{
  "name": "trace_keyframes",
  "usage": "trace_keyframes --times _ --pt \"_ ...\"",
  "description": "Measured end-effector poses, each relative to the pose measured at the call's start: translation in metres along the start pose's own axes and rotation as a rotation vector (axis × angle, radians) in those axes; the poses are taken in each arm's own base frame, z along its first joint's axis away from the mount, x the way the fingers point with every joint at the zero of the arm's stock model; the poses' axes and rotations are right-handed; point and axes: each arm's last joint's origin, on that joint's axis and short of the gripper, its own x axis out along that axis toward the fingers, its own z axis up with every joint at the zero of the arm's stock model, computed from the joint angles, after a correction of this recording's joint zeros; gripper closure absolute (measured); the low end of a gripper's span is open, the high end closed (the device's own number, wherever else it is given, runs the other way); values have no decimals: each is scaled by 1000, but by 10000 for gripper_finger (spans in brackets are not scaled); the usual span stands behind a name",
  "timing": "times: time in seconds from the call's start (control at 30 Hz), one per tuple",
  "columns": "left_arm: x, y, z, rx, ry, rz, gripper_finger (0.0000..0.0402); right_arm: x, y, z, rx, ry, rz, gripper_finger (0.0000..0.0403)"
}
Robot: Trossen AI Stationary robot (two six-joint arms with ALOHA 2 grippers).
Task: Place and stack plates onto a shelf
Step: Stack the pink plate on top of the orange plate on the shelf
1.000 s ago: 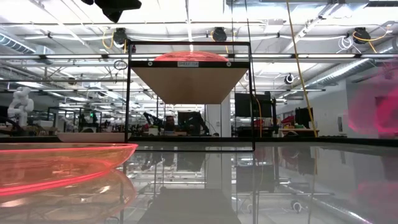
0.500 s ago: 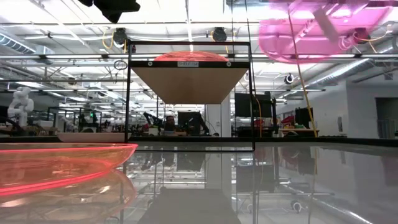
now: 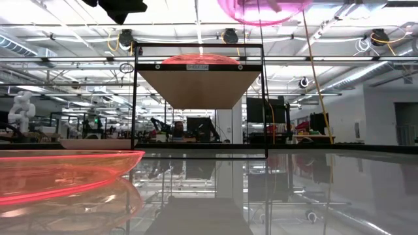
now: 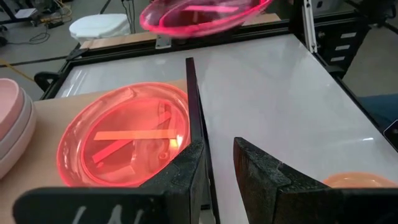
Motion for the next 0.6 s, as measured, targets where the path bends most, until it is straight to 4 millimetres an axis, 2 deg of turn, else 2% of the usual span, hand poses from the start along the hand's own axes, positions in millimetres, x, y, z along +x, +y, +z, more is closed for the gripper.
trace_keyframes --times 0.4,0.6 --pt "0 0 -2 3 24 -1 309 39 -66 -7 -43 -6 -64 403" --pt "0 0 -3 3 30 -1 309 55 -88 -13 -24 -33 -42 403"
